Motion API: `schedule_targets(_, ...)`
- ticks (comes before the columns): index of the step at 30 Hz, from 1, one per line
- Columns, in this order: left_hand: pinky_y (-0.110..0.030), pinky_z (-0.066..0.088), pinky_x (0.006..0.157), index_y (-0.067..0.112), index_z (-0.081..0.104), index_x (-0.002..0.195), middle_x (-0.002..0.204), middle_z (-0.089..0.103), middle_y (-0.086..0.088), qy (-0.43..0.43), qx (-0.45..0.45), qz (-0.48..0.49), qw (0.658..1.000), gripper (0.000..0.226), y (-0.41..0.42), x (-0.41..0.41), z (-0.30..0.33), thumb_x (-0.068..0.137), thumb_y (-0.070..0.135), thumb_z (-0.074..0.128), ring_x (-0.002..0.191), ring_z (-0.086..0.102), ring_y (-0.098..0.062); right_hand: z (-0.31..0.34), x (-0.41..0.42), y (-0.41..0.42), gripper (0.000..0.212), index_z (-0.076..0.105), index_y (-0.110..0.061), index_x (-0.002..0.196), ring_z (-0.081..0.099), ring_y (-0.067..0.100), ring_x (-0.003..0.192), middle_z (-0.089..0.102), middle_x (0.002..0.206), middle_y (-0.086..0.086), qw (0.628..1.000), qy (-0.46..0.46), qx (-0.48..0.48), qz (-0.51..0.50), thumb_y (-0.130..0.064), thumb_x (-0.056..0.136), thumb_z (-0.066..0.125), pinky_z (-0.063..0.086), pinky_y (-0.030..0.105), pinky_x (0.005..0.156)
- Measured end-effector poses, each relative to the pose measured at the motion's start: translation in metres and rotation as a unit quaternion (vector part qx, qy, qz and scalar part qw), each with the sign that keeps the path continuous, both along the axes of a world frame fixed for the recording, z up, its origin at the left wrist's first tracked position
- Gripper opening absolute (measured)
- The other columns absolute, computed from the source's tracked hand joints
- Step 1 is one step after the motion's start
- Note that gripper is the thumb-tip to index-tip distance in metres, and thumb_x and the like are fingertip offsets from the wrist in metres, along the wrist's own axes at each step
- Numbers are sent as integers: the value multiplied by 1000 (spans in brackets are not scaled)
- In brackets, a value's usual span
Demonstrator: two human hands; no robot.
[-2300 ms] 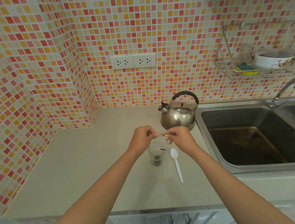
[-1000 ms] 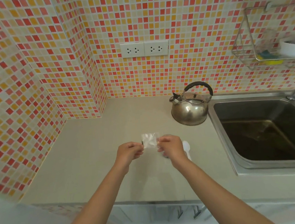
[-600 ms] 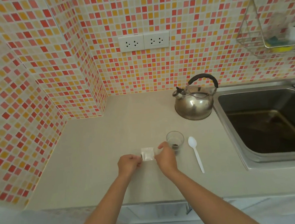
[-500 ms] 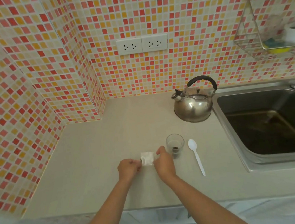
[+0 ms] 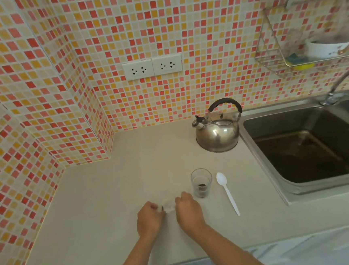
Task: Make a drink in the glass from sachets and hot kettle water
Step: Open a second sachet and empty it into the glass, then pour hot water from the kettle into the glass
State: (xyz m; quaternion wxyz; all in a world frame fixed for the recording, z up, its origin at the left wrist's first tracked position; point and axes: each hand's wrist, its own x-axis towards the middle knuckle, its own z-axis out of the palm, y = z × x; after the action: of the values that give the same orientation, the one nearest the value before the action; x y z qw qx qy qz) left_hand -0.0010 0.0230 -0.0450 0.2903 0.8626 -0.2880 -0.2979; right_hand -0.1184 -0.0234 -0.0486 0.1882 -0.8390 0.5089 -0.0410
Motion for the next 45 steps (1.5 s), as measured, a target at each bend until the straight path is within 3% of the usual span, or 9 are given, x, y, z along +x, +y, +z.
schedule_targets(6,-28,47,69,19,68,90,83,66,-1,-36,-71,26,997,14,-2,4,7,77,14,69,79,63,-25,18,-40,24,9,69,-22,73,62,13,59,62,70,-5,973,-153,-168,30,-26,69,77,45,20,46)
schedule_targets(13,-32,49,74,11,71,84,82,70,-8,-25,-202,10,979,6,-57,4,38,81,8,68,80,66,-28,54,-100,-4,8,72,-20,86,55,-1,71,64,81,-9,917,-316,-233,-71,-26,81,73,42,7,64)
schedule_targets(17,-26,48,77,6,72,86,85,72,-11,-1,-256,-48,965,7,-109,-7,65,82,3,68,79,65,-24,89,-130,-58,30,66,-25,105,57,3,77,60,94,-12,916,-299,-196,-181,-39,80,72,46,14,64)
schedule_targets(21,-32,50,89,5,71,100,100,71,-12,-5,-253,-128,959,16,-165,-19,89,86,8,66,88,63,-20,118,-152,-135,54,56,-19,123,57,17,104,60,113,1,935,-236,-177,-198,-41,77,73,50,32,85)
schedule_targets(28,-28,46,89,5,67,116,116,68,-12,-62,-204,-208,955,29,-252,-43,112,89,13,63,106,63,-27,140,-149,-266,70,43,-19,135,52,25,121,53,131,7,971,-113,-154,-144,-46,77,72,48,43,99)
schedule_targets(33,-38,36,113,8,50,138,145,48,-11,-88,-134,-239,958,45,-297,-50,110,94,14,58,131,48,-29,133,-133,-332,74,34,-23,141,43,30,128,46,139,9,988,-43,-123,-81,-50,80,66,42,47,105)
schedule_targets(36,-36,36,110,7,53,136,142,50,-14,-115,-100,-263,953,42,-312,-50,102,95,11,56,131,47,-32,128,-126,-357,69,33,-28,142,40,31,131,42,146,8,995,6,-90,-42,-45,83,64,38,49,106)
schedule_targets(41,-32,48,76,4,69,108,103,68,-14,-128,-94,-240,958,22,-324,-56,101,88,11,65,96,64,-31,123,-122,-377,36,56,-24,120,53,28,107,58,115,6,997,-54,-54,-12,-30,85,67,46,41,93)
schedule_targets(45,-35,55,82,3,67,110,102,70,-16,-112,-92,-207,968,23,-327,-60,103,88,8,65,92,67,-30,130,-128,-384,27,67,-12,107,54,19,89,62,94,4,984,-174,36,-16,-11,80,73,37,29,79)
